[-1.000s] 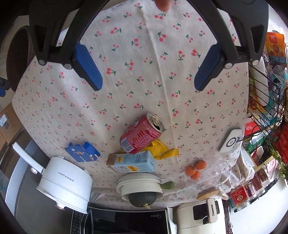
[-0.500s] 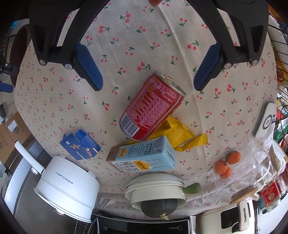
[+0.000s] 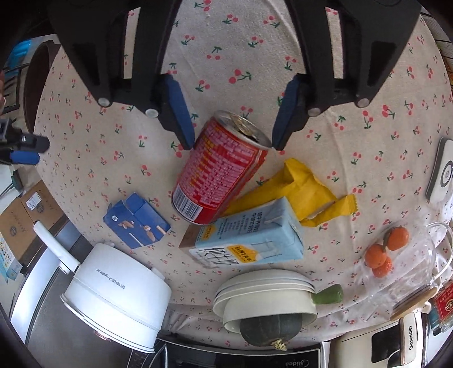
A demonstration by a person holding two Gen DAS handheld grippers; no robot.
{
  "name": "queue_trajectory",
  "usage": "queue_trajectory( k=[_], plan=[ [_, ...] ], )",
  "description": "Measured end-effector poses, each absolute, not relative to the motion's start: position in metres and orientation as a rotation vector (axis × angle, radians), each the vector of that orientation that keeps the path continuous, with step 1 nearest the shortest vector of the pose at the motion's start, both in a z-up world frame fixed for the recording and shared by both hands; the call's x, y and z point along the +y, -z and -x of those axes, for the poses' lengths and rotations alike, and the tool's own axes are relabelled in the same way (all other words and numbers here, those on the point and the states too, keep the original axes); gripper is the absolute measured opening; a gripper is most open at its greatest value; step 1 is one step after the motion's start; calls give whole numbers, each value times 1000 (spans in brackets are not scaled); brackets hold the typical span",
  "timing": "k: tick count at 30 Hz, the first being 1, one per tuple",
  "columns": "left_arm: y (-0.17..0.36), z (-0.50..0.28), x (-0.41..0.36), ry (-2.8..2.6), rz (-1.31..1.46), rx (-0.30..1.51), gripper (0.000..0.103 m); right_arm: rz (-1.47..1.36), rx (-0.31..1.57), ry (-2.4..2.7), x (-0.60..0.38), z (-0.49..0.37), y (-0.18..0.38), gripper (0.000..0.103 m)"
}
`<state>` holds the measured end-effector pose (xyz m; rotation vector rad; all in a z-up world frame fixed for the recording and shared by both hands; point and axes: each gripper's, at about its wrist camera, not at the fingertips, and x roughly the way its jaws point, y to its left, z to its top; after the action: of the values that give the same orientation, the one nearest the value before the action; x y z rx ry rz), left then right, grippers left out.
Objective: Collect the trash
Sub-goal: 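Grasp the red can with the left gripper while the right gripper grasps the flattened blue box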
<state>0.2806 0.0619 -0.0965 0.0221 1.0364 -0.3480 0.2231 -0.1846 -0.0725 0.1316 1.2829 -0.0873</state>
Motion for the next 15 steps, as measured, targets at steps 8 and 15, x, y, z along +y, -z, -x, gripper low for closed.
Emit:
queue_trajectory(
  k=[8,15],
  plan=[
    [91,-277,85,351,33,1038,56,-350,1245,147,-175,-282,70,88],
    [95,-280,112,244,43,1105,56,-488,1227,193,-160,-327,90,88]
  ],
)
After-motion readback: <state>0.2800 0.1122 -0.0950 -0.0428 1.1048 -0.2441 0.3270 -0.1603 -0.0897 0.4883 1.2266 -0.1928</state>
